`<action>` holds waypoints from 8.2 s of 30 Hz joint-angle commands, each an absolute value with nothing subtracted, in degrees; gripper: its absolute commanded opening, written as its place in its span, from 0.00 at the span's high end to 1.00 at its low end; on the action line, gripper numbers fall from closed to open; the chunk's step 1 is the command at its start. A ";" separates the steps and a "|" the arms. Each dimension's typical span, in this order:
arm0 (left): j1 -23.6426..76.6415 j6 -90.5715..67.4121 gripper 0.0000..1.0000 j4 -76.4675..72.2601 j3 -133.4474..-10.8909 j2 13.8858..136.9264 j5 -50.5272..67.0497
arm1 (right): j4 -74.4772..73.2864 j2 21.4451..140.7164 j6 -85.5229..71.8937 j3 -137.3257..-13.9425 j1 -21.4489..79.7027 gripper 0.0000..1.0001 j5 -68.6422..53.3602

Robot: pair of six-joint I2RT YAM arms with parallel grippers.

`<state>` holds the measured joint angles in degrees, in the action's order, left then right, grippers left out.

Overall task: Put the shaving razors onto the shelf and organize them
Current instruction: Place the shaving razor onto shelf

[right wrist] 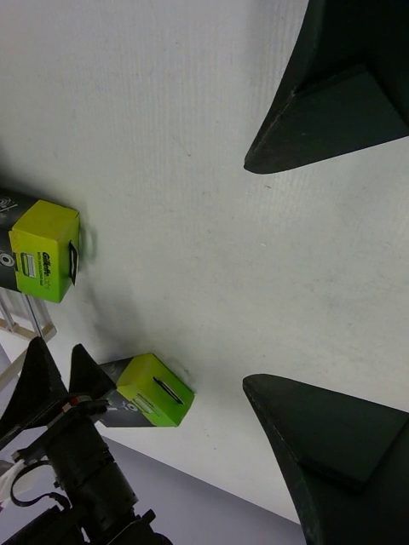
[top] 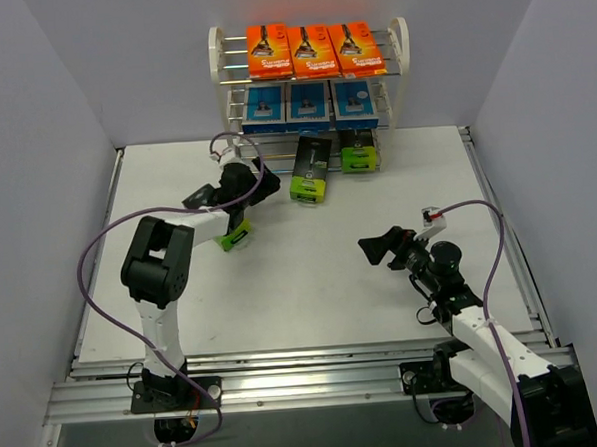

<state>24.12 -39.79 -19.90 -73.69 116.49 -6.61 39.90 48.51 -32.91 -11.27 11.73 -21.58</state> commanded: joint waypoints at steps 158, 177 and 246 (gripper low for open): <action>25.22 -52.65 0.06 -36.39 -94.05 134.91 18.55 | 61.88 120.32 -31.73 -58.62 18.63 0.91 -12.57; 25.14 -50.10 0.06 -37.53 -91.06 132.89 19.16 | 61.00 121.46 -31.11 -63.81 18.63 0.89 -10.99; 23.91 -49.75 0.06 -40.69 -86.84 130.43 18.28 | 59.77 134.03 -30.06 -82.53 17.58 0.55 -12.30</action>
